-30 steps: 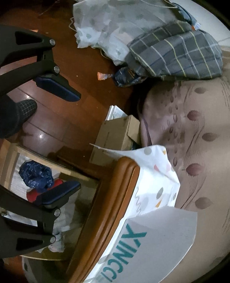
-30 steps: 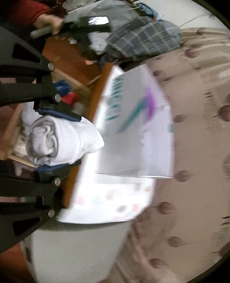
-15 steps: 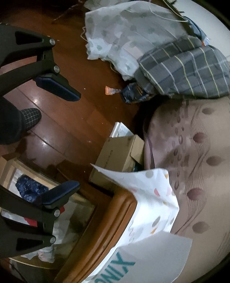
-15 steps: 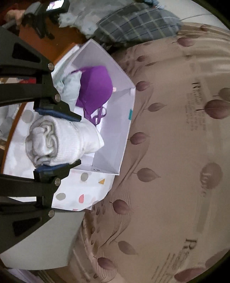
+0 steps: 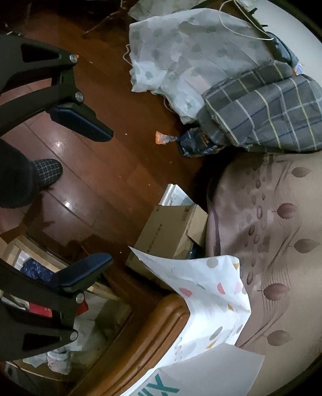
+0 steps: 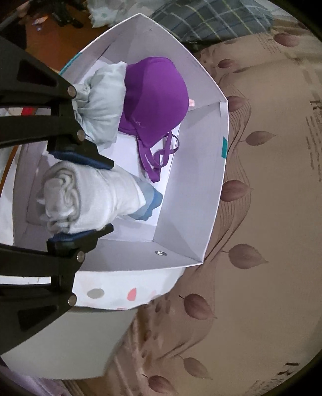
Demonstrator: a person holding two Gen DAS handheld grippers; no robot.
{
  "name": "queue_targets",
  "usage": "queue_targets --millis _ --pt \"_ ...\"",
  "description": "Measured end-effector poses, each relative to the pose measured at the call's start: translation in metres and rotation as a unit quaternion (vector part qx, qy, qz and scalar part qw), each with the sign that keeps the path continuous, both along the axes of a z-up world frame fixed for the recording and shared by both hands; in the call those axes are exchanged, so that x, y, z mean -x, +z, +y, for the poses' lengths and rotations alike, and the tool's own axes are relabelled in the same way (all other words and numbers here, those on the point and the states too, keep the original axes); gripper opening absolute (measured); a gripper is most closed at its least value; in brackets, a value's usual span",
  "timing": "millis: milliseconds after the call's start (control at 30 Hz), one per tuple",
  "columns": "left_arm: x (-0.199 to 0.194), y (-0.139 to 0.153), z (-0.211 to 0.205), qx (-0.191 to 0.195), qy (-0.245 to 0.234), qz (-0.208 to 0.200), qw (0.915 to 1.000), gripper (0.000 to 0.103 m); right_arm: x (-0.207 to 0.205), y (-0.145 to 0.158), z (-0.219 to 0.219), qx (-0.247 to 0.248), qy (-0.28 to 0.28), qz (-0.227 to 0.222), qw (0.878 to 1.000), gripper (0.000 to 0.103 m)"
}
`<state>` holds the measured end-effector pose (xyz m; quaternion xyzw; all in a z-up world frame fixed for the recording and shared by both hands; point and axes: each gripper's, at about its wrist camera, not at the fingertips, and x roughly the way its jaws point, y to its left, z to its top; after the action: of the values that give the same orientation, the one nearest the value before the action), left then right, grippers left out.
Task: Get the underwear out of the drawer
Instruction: 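Lower the rolled white cloth into the box and open the right tool, then move the open right tool back into the drawer over the grey socks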
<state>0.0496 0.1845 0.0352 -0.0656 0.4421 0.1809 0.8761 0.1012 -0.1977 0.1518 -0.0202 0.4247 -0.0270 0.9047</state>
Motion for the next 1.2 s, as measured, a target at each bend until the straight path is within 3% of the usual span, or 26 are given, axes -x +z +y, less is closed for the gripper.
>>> queue_targets --millis 133,233,433,567,667,800,933,1200 --pt "0.000 -0.002 0.003 0.008 0.003 0.005 1.0000 0.089 0.000 0.001 0.000 0.015 -0.008 -0.004 1.000 0.067" --pt "0.000 -0.003 0.002 0.003 -0.002 0.006 1.0000 0.089 0.000 0.008 0.000 0.015 -0.011 -0.014 1.000 0.074" --pt "-0.001 -0.004 -0.007 -0.001 -0.018 0.008 0.9998 0.089 0.016 0.039 0.003 0.010 -0.007 -0.058 0.998 0.076" --pt "-0.002 -0.006 -0.009 0.001 -0.023 0.014 0.9996 0.089 0.054 0.064 0.006 -0.010 0.030 -0.084 0.996 0.076" --pt "-0.003 -0.007 -0.008 0.008 -0.021 0.017 0.9996 0.089 0.091 0.064 0.013 -0.014 0.076 -0.072 0.994 0.076" --pt "-0.004 -0.010 -0.010 0.016 -0.027 0.026 0.9992 0.089 0.133 0.031 0.022 0.000 0.114 -0.013 0.993 0.076" --pt "-0.005 -0.012 -0.012 0.024 -0.030 0.033 0.9987 0.089 0.158 -0.033 0.024 -0.011 0.111 0.063 0.992 0.076" --pt "-0.007 -0.013 -0.011 0.030 -0.028 0.039 0.9984 0.089 0.133 -0.152 0.031 -0.025 0.090 0.149 0.984 0.076"
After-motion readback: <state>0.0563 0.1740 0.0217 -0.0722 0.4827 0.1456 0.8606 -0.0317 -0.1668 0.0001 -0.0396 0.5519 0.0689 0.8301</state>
